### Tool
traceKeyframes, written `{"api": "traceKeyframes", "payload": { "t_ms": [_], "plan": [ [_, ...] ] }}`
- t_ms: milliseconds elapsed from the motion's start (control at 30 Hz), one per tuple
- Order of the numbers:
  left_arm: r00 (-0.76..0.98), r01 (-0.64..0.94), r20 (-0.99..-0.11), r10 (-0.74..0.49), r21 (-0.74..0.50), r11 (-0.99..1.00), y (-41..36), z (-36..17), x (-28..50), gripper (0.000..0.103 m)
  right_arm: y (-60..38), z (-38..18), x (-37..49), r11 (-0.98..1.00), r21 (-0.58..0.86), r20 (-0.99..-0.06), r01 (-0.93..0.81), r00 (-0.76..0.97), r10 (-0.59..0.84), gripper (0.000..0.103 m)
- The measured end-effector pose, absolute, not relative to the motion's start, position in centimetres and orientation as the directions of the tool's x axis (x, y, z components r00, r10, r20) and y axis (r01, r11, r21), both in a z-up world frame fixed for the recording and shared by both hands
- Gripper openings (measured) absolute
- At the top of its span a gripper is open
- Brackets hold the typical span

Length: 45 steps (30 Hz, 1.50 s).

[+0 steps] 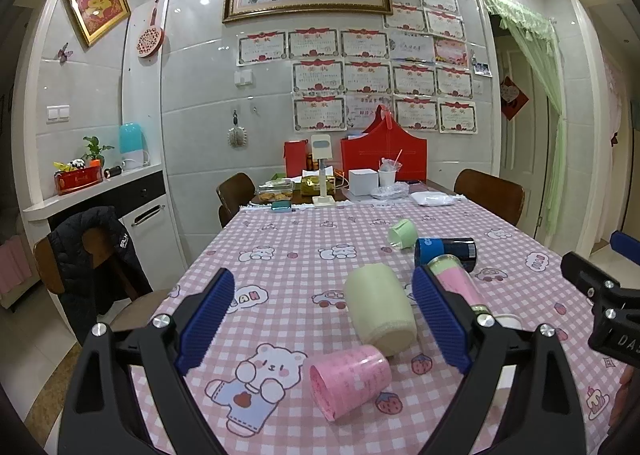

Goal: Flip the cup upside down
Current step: 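Move the right tool toward the pale green cup lying on its side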

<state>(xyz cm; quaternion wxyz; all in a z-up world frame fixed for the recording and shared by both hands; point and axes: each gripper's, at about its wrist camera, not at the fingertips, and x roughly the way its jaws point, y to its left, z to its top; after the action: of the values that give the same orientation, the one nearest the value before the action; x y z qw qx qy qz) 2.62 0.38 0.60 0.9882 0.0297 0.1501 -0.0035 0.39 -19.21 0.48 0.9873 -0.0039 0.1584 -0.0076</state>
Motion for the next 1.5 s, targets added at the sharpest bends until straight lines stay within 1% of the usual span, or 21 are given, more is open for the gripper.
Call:
{"api": "traceKeyframes", "payload": {
  "t_ms": [300, 633, 800, 933, 1067, 1200, 1333, 1500],
  "plan": [
    [0.942, 0.010, -0.336, 0.016, 0.076, 0.997, 0.5, 0.6, 5.4, 0.089, -19.1, 0.4, 2.9, 1.000, -0.008, -0.342, 0.010, 0.940, -0.012, 0.095],
    [0.904, 0.010, -0.426, 0.035, 0.103, 0.995, 1.3, -0.5, 9.7, 0.089, -19.7, -0.6, 6.2, 1.000, -0.002, -0.391, -0.010, 0.920, 0.009, 0.095],
    [0.871, 0.037, -0.492, 0.011, 0.088, 0.995, 1.8, -0.9, 12.4, 0.089, -20.1, -0.9, 8.0, 1.000, 0.001, -0.416, -0.030, 0.909, 0.028, 0.095],
    [0.853, 0.051, -0.522, 0.000, 0.082, 0.995, 1.3, -1.2, 13.9, 0.089, -20.1, -1.1, 9.7, 0.999, -0.002, -0.442, -0.043, 0.896, 0.038, 0.095],
    [0.809, 0.097, -0.586, -0.049, 0.051, 0.994, 0.4, -2.1, 15.9, 0.089, -19.9, -1.4, 11.1, 0.998, 0.000, -0.469, -0.069, 0.881, 0.061, 0.095],
    [0.768, 0.126, -0.636, -0.070, 0.044, 0.991, -0.7, -3.1, 17.3, 0.089, -19.8, -2.1, 12.5, 0.997, 0.004, -0.501, -0.083, 0.862, 0.074, 0.095],
    [0.724, 0.160, -0.679, -0.121, -0.005, 0.987, -1.4, -3.8, 18.7, 0.089, -19.9, -2.7, 13.1, 0.996, 0.014, -0.517, -0.088, 0.852, 0.082, 0.095],
    [0.676, 0.179, -0.727, -0.122, 0.002, 0.984, -3.1, -4.8, 20.7, 0.089, -20.4, -3.5, 13.8, 0.995, 0.040, -0.540, -0.087, 0.836, 0.094, 0.095]
  ]
}}
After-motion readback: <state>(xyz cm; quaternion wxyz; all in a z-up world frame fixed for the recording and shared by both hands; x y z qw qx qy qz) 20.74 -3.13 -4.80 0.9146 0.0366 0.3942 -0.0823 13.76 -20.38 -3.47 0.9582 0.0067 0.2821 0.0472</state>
